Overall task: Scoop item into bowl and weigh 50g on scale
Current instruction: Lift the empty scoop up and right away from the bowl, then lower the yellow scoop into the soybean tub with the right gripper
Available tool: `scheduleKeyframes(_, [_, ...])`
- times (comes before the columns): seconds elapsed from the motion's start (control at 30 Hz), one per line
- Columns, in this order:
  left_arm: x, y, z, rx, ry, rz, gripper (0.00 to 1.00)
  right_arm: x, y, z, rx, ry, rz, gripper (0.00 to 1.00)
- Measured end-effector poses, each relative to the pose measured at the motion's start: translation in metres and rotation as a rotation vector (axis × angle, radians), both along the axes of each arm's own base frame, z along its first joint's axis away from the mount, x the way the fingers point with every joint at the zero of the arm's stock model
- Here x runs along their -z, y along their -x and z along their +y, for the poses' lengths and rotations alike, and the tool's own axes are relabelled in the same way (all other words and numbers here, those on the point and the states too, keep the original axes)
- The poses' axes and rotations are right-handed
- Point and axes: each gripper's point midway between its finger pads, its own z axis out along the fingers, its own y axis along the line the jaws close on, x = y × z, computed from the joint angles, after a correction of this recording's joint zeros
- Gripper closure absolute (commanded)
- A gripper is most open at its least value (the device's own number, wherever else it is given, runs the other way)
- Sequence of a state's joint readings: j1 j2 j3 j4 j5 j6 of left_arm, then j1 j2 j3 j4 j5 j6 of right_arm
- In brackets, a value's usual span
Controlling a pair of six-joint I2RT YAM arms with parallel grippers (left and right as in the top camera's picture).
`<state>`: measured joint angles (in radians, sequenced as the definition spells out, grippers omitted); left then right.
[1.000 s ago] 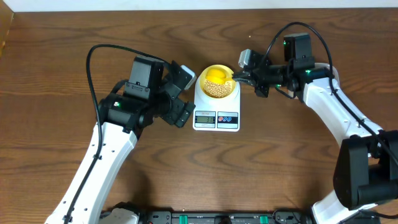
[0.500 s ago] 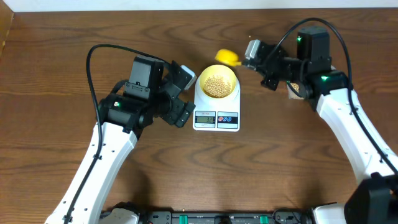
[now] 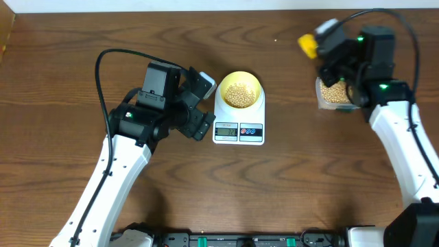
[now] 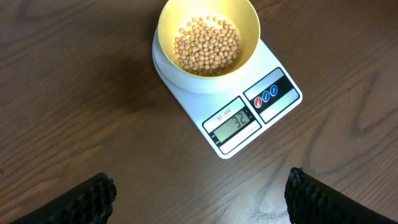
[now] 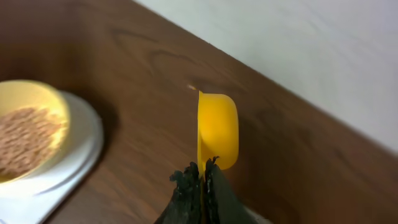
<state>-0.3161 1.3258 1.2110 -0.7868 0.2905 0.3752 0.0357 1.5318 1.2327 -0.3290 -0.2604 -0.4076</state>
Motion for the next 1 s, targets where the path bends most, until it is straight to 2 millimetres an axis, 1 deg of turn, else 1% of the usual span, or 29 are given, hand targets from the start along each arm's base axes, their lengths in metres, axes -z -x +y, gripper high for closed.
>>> scheduleKeyframes(0.17, [0.0,0.0,0.0,0.0,0.0,0.0,0.11,0.004,-0.002,-0.045,0.189,-0.094,0.051,0.99])
scheduleKeyframes(0.23, [0.0,0.0,0.0,0.0,0.0,0.0,0.11,0.008,0.001,-0.057,0.237,-0.114,0.076,0.99])
scheduleKeyframes(0.4, [0.0,0.0,0.0,0.0,0.0,0.0,0.11,0.027,0.016,-0.068,0.303,-0.115,0.178,0.99])
scheduleKeyframes(0.67, [0.0,0.0,0.0,0.0,0.0,0.0,0.11,0.048,0.036,-0.092,0.431,-0.02,0.281,0.99])
scheduleKeyframes(0.83, [0.0,0.0,0.0,0.0,0.0,0.0,0.11,0.054,0.045,-0.102,0.479,0.029,0.315,0.99])
scheduleKeyframes(1.0, [0.0,0.0,0.0,0.0,0.0,0.0,0.11,0.055,0.048,-0.108,0.503,0.054,0.32,0.99])
